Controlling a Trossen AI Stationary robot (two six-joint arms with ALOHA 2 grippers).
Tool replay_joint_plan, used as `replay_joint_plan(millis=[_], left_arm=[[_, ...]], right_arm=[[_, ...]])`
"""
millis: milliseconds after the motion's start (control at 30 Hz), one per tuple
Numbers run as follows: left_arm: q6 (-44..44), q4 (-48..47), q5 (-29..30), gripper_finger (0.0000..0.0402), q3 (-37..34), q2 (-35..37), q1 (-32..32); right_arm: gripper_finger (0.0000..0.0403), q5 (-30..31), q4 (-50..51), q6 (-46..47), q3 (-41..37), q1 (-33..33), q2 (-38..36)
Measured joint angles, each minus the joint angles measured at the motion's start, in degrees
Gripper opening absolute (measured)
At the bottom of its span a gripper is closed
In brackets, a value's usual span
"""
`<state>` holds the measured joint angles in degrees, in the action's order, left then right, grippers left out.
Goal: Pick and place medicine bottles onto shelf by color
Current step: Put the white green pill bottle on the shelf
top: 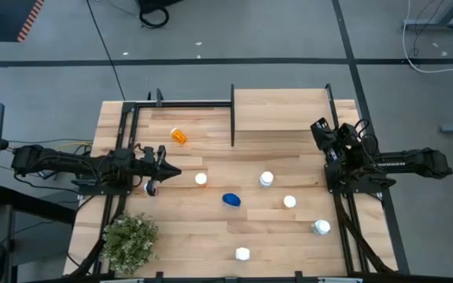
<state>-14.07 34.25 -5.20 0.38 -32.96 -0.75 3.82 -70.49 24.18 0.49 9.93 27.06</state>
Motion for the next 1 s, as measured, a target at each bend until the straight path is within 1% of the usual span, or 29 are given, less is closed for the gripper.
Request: replay_joint_plan(millis=[200, 267, 367, 433, 467, 567, 600, 767, 867, 900, 967, 1000], left_arm=[[1.7, 1.1, 0.8, 0.0024, 0.0, 0.0, 0.0], [1.9, 3.3, 3.6, 0.0024, 0.0, 0.0, 0.0], [3.1, 8.5, 9.1, 0.0033, 0.2, 0.0, -0.1], [5.5, 8.3, 11.1, 0.0045, 2.2, 0.0, -0.2], [7.0, 8.0, 11.5, 0.0053, 3.9, -0.2, -0.4], [10.3, 4.6, 11.6, 0.0085, 10.0, -0.4, -1.8], [11.5, 2.1, 11.7, 0.0097, 12.2, -0.7, -2.4], [13.8, -11.5, 14.0, 0.0155, 21.8, -2.7, -5.7], [13.9, -13.5, 14.2, 0.018, 23.7, -4.5, -7.5], [13.5, -13.6, 14.2, 0.0187, 23.8, -5.0, -7.9], [13.4, -13.7, 14.2, 0.0196, 23.8, -6.1, -8.4], [13.2, -14.0, 14.2, 0.0199, 23.8, -6.6, -8.5]], right_arm=[[0.0008, 0.0, 0.0, 0.0, 0.0, 0.0, 0.0], [0.0008, 0.0, 0.0, 0.1, 0.0, 0.0, 0.0], [0.0008, 0.1, -0.6, 0.0, 0.0, 0.0, 0.0], [0.0008, 0.0, 0.1, -0.6, 0.3, 0.0, 0.0], [0.0008, -1.6, 0.8, -1.0, 0.4, 0.1, 0.1], [0.0008, -10.4, 5.7, -4.2, 0.5, -0.1, 1.6], [0.0008, -12.0, 7.2, -4.7, 0.5, -0.2, 2.6], [0.0008, -12.1, 9.0, -4.6, 0.5, -0.1, 8.5], [0.0008, -8.4, 8.9, -10.1, 1.0, 0.9, 11.5], [0.0008, -8.0, 8.8, -12.1, 1.5, 1.4, 12.5], [0.001, -9.5, 10.5, -15.2, 2.9, 1.7, 14.6], [0.0016, -10.3, 12.9, -16.1, 3.8, 1.5, 15.6]])
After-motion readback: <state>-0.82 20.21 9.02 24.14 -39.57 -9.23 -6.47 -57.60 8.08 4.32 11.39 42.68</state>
